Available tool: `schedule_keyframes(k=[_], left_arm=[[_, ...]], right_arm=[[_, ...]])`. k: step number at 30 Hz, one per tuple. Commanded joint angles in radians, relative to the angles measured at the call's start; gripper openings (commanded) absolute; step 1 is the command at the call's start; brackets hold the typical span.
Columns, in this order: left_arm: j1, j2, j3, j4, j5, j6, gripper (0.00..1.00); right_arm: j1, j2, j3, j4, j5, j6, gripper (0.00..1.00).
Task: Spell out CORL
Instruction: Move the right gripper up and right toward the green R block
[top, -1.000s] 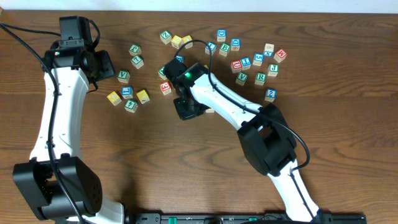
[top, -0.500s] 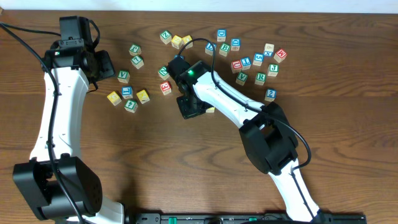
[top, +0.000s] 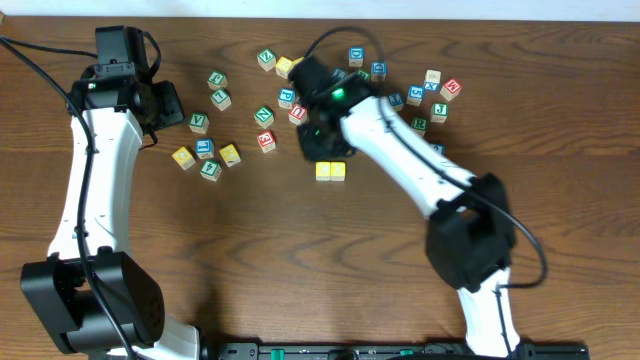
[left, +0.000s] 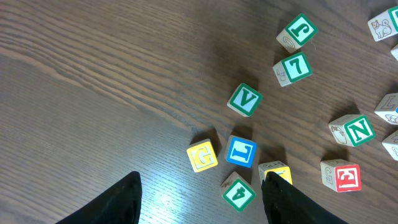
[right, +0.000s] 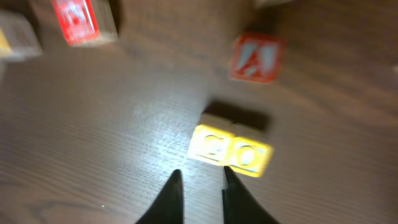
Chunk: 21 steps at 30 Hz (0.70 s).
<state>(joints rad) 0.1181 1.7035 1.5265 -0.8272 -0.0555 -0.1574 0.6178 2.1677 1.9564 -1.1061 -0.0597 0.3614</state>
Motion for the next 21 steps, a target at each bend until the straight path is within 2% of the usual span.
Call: schedule_keyframes(k=[1, 5, 11, 21], left_arm=[[0.003, -0.024, 0.007, -0.002, -0.013, -0.005, 0.61], [0.003, -0.024, 0.007, -0.002, -0.012, -0.006, 0.61], [-0.002, -0.024, 0.007, -0.002, 0.014, -0.005, 0.61], [-0.101, -0.024, 0.007, 0.002, 0.014, -0.005, 0.61]], right_arm=[[-0.064, -0.061, 0.022, -0.003, 0.001, 0.000, 0.22], [-0.122, -0.089, 0.021, -0.006, -0.003, -0.005, 0.37], [-0.163, -0.094, 0.021, -0.012, -0.030, -0.024, 0.48], [-0.173, -0.094, 0.026, -0.004, -0.038, -0.030, 0.56]])
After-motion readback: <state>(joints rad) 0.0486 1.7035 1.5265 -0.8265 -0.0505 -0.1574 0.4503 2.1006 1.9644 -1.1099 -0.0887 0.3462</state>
